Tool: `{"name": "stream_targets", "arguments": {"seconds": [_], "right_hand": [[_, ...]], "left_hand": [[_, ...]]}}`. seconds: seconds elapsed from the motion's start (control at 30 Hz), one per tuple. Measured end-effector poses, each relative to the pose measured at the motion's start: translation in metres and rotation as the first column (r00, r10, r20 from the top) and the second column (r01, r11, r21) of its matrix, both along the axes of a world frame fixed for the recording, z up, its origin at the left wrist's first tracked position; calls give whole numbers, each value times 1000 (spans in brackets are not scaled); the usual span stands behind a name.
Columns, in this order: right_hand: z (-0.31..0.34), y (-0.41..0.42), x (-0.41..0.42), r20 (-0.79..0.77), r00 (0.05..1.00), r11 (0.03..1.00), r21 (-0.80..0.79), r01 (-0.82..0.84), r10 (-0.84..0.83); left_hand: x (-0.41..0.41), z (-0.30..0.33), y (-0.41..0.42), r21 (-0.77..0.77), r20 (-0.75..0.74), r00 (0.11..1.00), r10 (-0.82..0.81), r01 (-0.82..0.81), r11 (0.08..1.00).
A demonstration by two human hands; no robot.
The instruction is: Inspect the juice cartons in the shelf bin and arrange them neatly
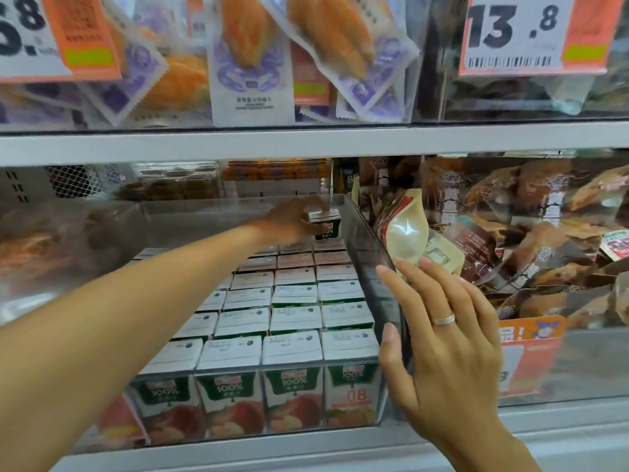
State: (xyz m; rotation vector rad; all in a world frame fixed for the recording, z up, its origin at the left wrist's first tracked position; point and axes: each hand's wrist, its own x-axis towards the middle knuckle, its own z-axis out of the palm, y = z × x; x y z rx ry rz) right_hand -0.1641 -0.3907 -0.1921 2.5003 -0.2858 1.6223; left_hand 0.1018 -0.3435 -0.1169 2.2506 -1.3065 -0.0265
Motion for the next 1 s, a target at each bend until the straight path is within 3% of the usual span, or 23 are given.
{"name": "stream_targets", "arguments": {"seconds": [0.23,0.53,0.77,0.9,1.0], "right_hand": [[1,0,0,-5,1000,1000,3,4,-4],[0,0,2,3,1000,1000,-9,8,-8],[-1,-3,2,5,1000,1000,-17,0,0],[0,-3,2,-22,1000,1000,-2,-2,2],[3,1,-5,-91,996,1000,23,13,-11]], "left_hand": [[8,-8,-10,25,-54,998,-30,32,999],[5,-11,-10,186,-8,1000,30,-28,982],[-7,-14,-7,108,64,997,45,-52,993],[-20,-10,0,208,74,996,41,-56,976],[-41,-8,14,174,45,998,54,-61,983]]}}
